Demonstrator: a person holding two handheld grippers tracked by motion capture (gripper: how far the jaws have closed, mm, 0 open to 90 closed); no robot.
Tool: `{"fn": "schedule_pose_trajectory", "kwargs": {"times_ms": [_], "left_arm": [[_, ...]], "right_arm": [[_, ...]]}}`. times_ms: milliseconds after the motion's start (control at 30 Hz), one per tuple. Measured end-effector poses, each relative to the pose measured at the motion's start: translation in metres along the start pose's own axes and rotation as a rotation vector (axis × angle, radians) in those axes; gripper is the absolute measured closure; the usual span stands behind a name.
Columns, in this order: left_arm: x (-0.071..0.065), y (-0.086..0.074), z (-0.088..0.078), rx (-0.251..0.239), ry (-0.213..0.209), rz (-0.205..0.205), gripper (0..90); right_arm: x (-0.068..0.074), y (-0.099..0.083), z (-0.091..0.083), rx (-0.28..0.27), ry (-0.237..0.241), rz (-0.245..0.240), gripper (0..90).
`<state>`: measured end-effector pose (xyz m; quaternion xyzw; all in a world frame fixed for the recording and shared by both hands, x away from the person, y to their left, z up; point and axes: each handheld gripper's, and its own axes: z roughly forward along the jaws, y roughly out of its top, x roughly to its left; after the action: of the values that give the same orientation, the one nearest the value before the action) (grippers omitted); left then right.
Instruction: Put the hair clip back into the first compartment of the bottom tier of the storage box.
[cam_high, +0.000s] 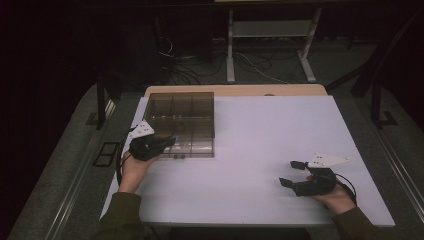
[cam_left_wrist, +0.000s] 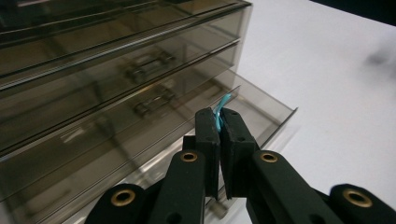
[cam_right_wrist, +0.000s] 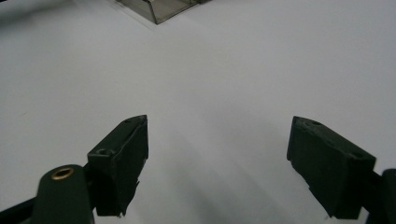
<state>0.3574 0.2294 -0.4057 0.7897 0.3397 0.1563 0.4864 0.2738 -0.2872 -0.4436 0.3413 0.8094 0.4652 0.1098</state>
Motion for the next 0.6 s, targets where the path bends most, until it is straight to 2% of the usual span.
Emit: {"fn": "schedule_pose_trajectory", "kwargs": {"times_ms": [333,600], "left_arm": [[0.013,-0.006,-0.011,-0.007,0.052,-0.022,85.4],[0.022,-0.011,-0.017,0.008,0.092,-0.033,85.4]], "right_arm": [[0.000,0.000,0.000,0.001,0.002,0.001,19.8],[0.000,0.000,0.001,0.003,0.004,-0.002,19.8]]}}
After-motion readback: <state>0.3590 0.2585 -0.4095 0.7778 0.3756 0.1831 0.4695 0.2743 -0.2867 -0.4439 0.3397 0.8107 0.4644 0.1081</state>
